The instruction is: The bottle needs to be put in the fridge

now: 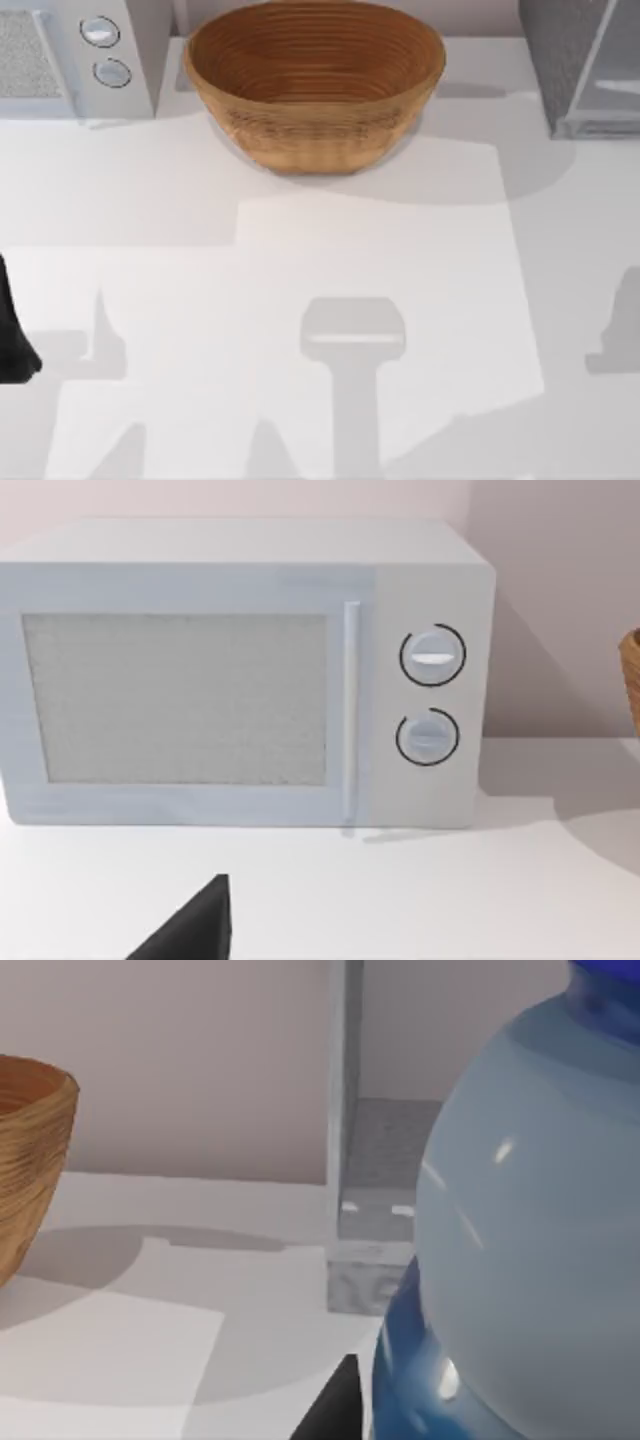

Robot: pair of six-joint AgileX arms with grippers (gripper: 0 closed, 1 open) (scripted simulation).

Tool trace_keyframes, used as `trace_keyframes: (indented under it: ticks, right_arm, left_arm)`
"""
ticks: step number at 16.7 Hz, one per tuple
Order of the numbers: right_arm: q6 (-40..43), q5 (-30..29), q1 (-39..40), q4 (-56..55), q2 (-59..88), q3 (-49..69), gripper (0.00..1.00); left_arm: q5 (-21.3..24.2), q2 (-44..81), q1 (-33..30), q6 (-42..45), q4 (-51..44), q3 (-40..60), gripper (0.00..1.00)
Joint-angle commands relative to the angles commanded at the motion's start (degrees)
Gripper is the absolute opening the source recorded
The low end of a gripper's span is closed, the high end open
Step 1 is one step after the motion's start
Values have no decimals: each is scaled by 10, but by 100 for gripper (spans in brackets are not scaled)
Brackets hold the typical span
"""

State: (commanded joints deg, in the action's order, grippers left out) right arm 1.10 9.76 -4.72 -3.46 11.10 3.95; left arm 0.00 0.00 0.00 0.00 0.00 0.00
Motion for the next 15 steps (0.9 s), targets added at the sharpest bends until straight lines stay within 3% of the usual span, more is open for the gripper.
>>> trace_keyframes:
  ticks: [5,15]
  right_arm:
    - [-11,-94,46,34,-108,-38,1]
    - [-12,-87,37,-6,-49,-4,1]
  left_arm:
    - [0,0,0,0,0,0,100]
    - [0,0,0,0,0,0,100]
